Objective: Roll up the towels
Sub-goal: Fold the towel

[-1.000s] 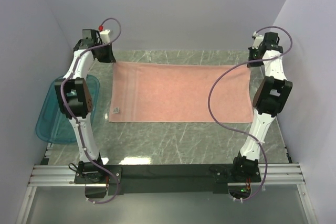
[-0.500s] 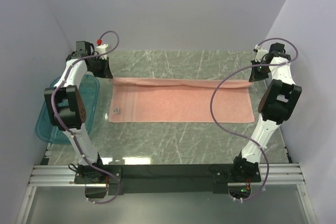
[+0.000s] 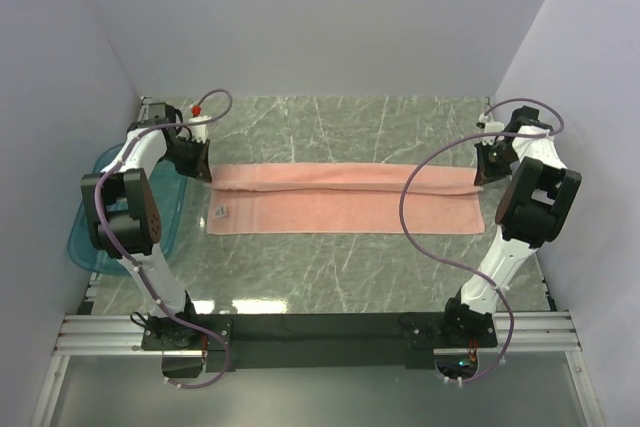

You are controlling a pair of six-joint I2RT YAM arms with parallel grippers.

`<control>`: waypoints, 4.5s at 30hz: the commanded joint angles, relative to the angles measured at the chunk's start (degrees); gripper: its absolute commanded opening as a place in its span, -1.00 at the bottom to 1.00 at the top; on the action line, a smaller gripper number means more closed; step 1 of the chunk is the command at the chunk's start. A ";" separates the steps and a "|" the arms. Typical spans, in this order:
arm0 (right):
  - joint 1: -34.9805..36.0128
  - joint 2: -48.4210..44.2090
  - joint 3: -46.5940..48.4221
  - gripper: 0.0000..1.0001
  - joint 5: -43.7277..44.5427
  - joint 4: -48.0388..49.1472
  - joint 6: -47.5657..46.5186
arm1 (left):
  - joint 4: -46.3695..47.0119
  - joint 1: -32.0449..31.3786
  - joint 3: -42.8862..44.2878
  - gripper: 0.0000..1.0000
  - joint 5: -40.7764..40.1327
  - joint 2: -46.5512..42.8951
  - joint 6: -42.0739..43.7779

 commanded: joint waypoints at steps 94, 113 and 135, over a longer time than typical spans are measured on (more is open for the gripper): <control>-2.81 -8.06 -4.71 -0.03 3.18 -4.22 -5.36 | -7.01 0.87 -15.73 -0.03 -2.38 -14.98 4.69; -0.88 -5.69 -6.01 -0.38 2.37 -8.10 -3.25 | -1.31 -7.39 -13.97 -0.23 -3.60 -14.99 -3.39; -0.88 -4.99 -2.08 -0.58 0.82 -11.34 -3.87 | 5.38 -11.17 -12.40 -0.30 -6.33 -13.14 -10.86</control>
